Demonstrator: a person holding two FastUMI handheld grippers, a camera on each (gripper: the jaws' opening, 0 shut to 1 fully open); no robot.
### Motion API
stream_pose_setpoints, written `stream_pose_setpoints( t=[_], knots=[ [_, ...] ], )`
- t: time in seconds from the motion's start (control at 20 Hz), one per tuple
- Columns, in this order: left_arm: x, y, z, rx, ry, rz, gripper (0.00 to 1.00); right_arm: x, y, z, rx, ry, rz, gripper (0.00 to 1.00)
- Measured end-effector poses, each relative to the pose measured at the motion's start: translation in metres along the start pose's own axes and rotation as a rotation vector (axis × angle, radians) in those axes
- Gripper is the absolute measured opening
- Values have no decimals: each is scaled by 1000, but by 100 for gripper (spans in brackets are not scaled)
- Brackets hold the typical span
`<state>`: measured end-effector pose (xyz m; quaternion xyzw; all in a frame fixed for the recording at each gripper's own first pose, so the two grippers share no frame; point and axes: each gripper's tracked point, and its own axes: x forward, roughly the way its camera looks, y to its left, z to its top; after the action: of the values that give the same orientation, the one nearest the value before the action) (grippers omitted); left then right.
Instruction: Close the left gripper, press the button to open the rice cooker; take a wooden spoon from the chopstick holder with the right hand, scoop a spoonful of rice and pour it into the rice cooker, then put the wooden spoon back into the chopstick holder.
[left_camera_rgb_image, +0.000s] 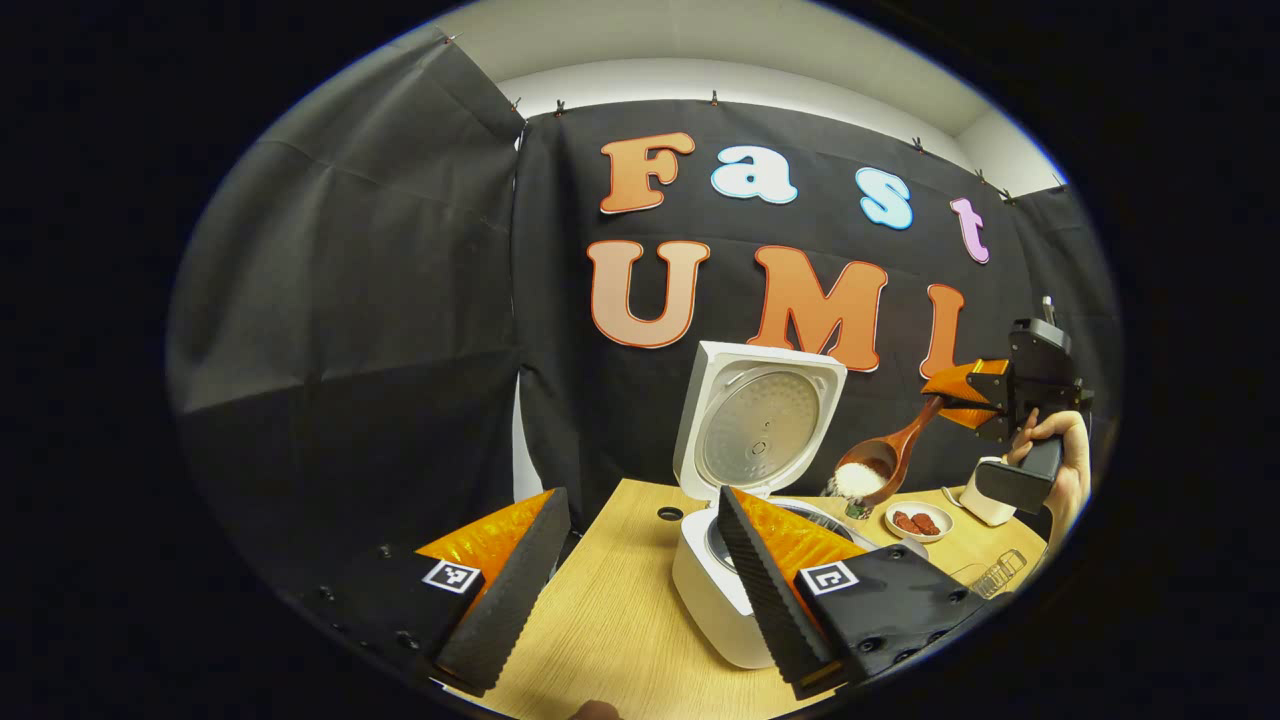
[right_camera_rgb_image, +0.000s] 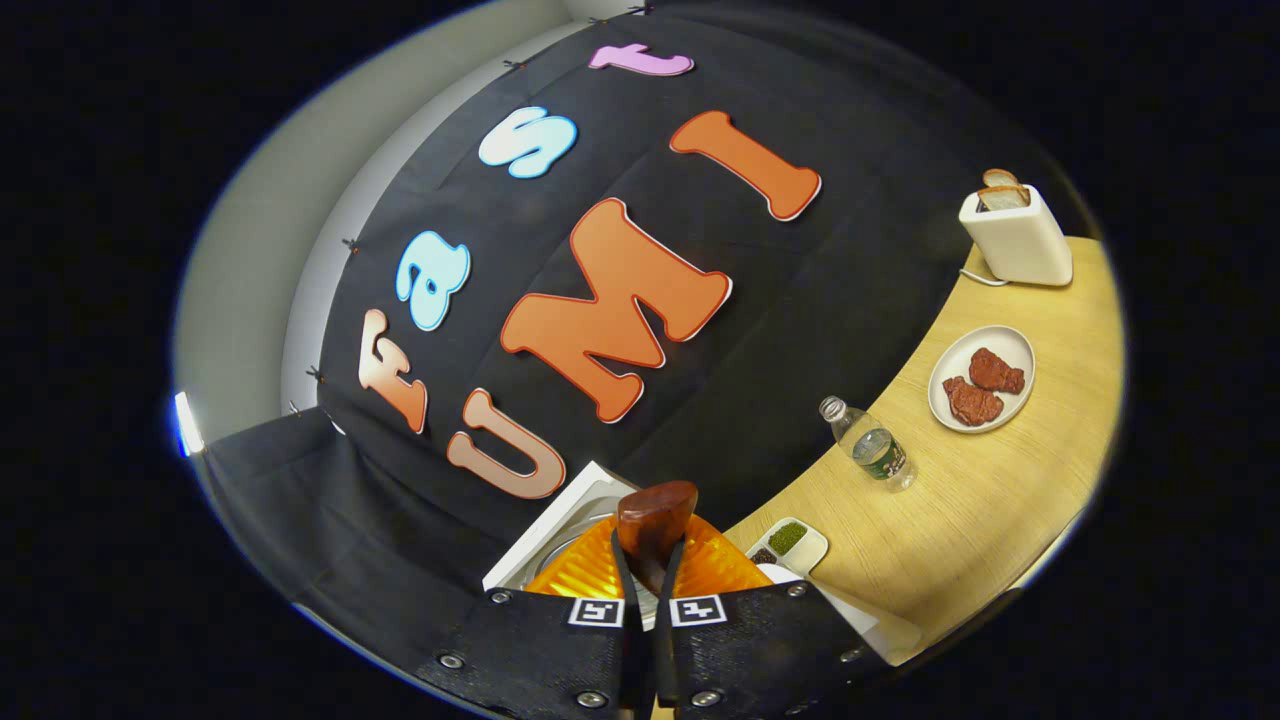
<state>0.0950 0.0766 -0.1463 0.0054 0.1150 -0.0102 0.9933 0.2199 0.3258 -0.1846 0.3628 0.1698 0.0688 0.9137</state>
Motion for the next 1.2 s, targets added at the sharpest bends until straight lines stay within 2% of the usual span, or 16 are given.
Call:
stream_pose_setpoints(
  t=[0.65, 0.85, 1.05, 1.2],
  knots=[
    [-7, -6, 10, -5, -20, -15, 100, 6, 8, -3, -130, 1, 4, 2],
    [-8, -8, 26, -5, -34, -18, 100, 4, 20, 0, -199, -13, 26, 2],
    [-15, -4, 54, 46, -86, 15, 100, 2, 27, 0, -237, -7, 39, 2],
    [-20, -13, 65, 47, -105, -2, 100, 1, 31, 0, -273, -7, 42, 2]
  ],
)
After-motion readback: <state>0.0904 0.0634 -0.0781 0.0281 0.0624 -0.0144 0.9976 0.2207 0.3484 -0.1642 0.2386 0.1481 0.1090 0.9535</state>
